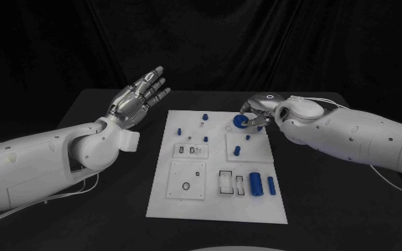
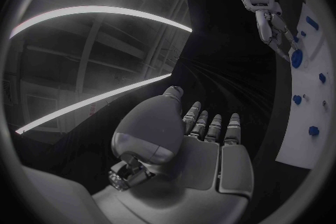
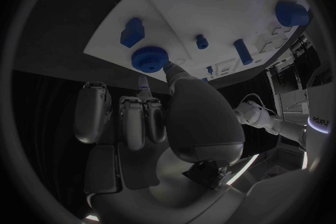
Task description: Assemble the parts on the task board
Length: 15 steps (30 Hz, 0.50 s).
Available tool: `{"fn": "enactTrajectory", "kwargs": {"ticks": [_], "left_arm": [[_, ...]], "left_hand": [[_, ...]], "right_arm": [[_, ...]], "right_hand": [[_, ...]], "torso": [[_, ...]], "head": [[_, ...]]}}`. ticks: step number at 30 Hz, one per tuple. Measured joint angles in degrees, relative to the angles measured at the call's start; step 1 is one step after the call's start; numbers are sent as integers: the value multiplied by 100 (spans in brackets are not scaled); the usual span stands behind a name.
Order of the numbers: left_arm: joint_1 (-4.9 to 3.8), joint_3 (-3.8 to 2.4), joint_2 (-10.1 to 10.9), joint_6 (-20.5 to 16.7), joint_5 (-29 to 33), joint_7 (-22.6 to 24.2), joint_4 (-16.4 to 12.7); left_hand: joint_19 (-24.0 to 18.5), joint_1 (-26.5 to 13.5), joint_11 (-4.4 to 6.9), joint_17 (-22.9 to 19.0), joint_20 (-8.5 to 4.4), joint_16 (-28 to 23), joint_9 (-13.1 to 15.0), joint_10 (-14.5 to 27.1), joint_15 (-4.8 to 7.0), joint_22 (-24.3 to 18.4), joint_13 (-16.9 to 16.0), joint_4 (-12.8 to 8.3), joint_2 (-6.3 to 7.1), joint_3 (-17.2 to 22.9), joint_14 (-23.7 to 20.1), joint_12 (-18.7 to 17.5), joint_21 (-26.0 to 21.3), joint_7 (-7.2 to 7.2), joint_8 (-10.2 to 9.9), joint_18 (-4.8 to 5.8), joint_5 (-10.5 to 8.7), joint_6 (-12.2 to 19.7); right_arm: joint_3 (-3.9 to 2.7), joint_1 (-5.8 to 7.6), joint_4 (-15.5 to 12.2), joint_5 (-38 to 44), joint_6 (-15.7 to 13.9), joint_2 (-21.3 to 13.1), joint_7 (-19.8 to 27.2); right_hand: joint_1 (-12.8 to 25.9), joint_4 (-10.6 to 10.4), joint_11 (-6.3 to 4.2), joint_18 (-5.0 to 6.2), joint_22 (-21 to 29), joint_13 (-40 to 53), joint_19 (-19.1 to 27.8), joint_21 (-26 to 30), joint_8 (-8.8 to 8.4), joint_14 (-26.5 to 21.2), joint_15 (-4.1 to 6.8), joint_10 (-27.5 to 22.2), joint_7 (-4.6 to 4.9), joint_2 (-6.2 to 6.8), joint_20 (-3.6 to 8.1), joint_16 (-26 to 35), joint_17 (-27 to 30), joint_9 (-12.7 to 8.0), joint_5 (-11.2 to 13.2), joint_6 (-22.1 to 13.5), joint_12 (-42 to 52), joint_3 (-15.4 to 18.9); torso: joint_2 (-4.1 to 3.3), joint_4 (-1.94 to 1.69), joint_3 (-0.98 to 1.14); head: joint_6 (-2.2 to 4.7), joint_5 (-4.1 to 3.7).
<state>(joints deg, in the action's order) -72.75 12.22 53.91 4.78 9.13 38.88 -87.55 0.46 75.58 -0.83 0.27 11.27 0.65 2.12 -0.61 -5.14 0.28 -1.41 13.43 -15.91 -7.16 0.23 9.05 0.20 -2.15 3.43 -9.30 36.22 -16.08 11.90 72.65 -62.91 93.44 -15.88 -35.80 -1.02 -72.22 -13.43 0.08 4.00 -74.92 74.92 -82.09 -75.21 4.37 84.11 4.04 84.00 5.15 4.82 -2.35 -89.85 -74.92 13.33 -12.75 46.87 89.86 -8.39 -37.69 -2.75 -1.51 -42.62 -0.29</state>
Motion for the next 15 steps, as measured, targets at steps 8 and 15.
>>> {"fn": "enactTrajectory", "kwargs": {"ticks": [8, 15], "left_arm": [[0, 0, 4, 7, -4, 0, -2], [0, 0, 5, 19, -5, 0, -8]], "left_hand": [[0, 0, 0, 0, 0, 0, 0, 0, 0, 0, 0, 0, 0, 0, 0, 0, 0, 0, 0, 0, 0, 0], [0, 0, 0, 0, 0, 0, 0, 0, 0, 0, 1, 0, 0, 0, 0, 0, 0, 0, 0, 0, 0, 0]], "right_arm": [[0, -43, 80, -8, 16, 78, -4], [-5, -69, 162, -14, 32, 143, -3]], "right_hand": [[0, 20, 35, 1, 0, 0, 18, 26, 0, -21, -21, 7, 30, 0, -18, 0, 0, 2, -13, 30, 0, 18], [-48, 166, 42, 1, 0, -1, 33, 79, 0, -5, -36, 0, 57, -46, -33, 0, 0, 2, -720, 84, 0, -71]], "torso": [[0, 0, -1], [0, 0, 0]], "head": [[-15, 18], [-27, 23]]}}
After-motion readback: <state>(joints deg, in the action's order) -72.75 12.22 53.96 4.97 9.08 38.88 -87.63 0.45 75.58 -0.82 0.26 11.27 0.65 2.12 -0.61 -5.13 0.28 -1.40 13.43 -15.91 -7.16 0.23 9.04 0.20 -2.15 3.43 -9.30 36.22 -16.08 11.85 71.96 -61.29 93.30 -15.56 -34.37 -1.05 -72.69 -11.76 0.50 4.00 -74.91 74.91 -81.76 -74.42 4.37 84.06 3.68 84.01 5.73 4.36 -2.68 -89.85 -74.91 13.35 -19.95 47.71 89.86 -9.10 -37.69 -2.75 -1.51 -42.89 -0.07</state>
